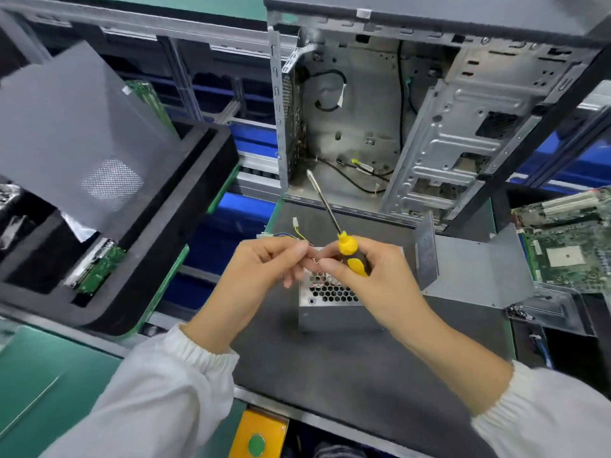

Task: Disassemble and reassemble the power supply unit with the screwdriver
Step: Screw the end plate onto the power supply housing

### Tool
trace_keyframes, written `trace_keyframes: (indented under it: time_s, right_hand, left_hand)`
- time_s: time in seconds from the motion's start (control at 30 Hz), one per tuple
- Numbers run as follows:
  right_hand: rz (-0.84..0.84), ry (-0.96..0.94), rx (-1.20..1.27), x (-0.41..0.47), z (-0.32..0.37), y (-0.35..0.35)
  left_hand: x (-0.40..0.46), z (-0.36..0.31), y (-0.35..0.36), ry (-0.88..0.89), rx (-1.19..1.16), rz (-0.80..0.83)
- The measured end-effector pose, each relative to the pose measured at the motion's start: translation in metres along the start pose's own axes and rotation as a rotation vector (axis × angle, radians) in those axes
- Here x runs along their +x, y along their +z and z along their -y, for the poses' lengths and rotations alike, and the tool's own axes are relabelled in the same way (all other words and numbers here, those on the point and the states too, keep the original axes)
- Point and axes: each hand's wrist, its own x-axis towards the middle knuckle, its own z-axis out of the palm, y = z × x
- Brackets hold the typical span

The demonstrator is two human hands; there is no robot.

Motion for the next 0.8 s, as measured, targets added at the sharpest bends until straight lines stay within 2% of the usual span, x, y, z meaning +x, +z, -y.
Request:
trace_keyframes:
  time_s: [0.13, 0.27, 0.37, 0.67, 0.8]
  right_hand:
    - [0.107, 0.086, -0.054, -0.004, -0.013, 0.004]
    - [0.135, 0.067, -0.15, -0.007, -0.014, 0.003]
    - [0.122, 0.035, -0.19, -0.007, -0.014, 0.004]
    - [-0.023, -0.108, -0.368, -0.014, -0.024, 0.013]
    - [0.029, -0.307, -0.504, -0.017, -0.023, 0.014]
  left_hand:
    - [-0.008, 0.014, -0.018, -0.108, 0.193, -0.129]
    - [-0.016, 0.027, -0.013, -0.316, 0.189, -0.084]
    - [-0.018, 0.029, -0.009, -0.404, 0.124, -0.033]
    - [-0.019, 0.029, -0.009, -0.351, 0.072, -0.065]
    - [-0.016, 0.029, -0.004, -0.383, 0.031, -0.046]
